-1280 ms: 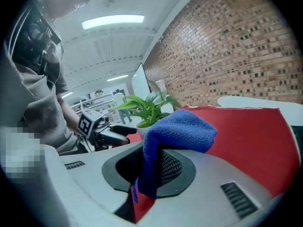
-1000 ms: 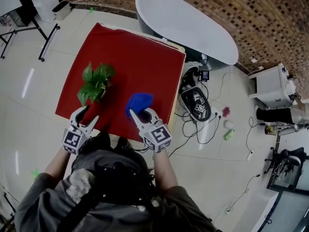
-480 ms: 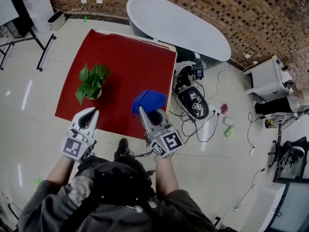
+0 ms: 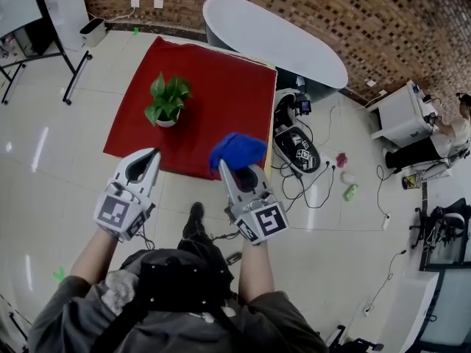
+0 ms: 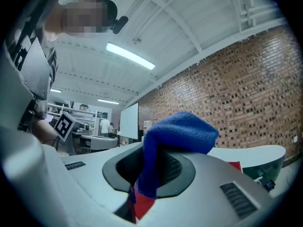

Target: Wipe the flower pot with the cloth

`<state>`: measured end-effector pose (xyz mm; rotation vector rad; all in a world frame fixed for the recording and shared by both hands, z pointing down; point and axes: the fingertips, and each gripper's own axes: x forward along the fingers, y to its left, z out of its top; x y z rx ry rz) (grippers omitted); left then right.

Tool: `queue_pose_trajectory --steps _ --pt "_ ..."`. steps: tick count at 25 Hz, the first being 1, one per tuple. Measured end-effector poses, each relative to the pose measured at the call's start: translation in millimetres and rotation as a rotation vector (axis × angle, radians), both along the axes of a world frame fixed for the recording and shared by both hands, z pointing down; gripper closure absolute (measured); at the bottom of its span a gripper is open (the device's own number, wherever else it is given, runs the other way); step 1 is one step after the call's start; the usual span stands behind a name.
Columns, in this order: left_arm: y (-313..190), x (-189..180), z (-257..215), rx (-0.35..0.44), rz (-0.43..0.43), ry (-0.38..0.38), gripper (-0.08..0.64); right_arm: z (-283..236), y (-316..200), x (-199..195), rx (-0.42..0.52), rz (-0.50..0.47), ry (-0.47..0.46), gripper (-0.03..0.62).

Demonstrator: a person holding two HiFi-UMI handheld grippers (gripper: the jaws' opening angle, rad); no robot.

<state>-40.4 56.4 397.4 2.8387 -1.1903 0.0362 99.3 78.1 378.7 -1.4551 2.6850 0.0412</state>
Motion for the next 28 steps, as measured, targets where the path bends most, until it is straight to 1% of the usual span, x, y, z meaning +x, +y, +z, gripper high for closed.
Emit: queue_pose_trajectory --steps 2,4,8,12,16,19,22,28 --pt "28.2 -15.1 -12.4 -0.002 0.012 0.001 0.535 -13.4 27.4 -16.3 0.018 0.012 -0.001 0.517" --pt "57.5 -32.3 -24.8 -0.008 0.036 0.018 0.535 -24.5 57.3 -35.8 0.03 0.022 0.002 0.517" --pt "114.3 -71.2 -52.8 -0.067 0.078 0.076 0.535 -49.1 117.1 -79.3 0.036 0.041 0.014 0.517" --pt "166.8 -94.2 -76.0 -0.061 0.102 0.074 0.535 -69.3 182.0 -104.0 0.036 0.08 0.033 0.517" --pt "204.0 -100.0 -82.4 -0.048 0.142 0.075 0.535 -80.4 228.9 -109.7 0.026 0.122 0.04 0.517" --pt "225.5 -98.1 -85.7 -0.067 0.164 0.095 0.535 -84.5 250.9 -108.2 0.024 0.154 0.048 0.517" --pt "239.4 -94.6 -89.2 -0.065 0.183 0.091 0.535 -91.0 265.9 -107.8 0.036 0.167 0.061 0.518" --pt "254.3 -80.9 -95.8 -0.032 0.178 0.074 0.535 -95.4 284.6 -92.9 0.045 0.173 0.06 0.517"
